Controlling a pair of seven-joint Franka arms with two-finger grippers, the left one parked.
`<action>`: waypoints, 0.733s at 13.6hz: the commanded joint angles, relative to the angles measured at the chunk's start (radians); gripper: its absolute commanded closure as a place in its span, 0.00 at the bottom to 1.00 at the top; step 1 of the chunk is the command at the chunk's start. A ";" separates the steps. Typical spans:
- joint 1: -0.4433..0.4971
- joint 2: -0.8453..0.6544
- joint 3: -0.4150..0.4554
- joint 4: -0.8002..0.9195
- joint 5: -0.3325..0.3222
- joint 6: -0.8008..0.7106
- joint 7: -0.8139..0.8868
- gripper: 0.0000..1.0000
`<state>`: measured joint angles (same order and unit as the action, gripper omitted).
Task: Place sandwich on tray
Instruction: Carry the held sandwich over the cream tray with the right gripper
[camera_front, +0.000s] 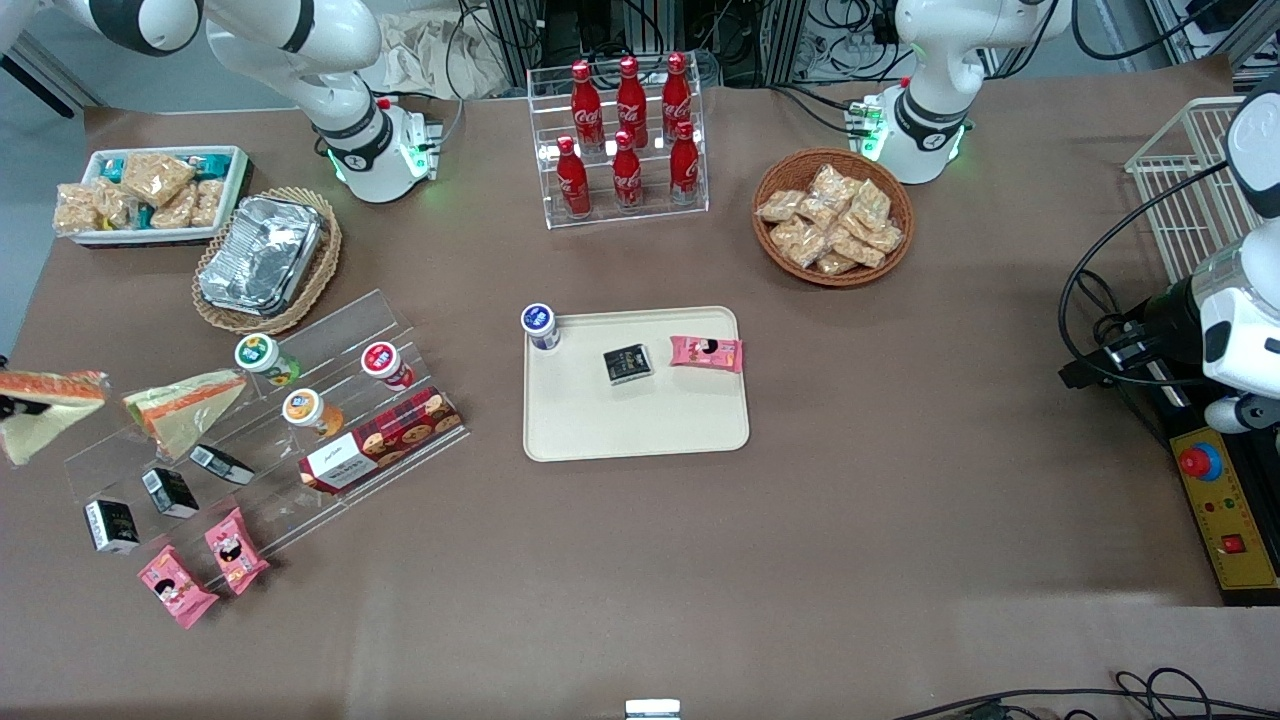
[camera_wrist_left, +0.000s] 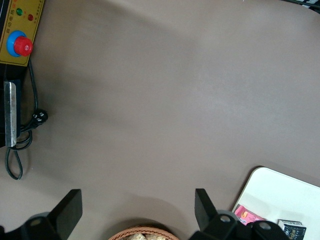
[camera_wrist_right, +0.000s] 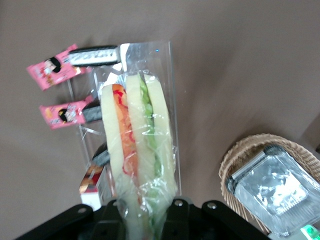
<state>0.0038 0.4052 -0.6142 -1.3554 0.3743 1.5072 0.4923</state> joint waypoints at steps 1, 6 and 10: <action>0.045 -0.051 -0.009 0.056 -0.017 -0.084 0.000 1.00; 0.250 -0.083 -0.001 0.056 -0.018 -0.101 0.308 1.00; 0.462 -0.059 0.002 0.053 -0.014 -0.010 0.644 1.00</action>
<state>0.3858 0.3329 -0.6033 -1.3063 0.3694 1.4534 0.9981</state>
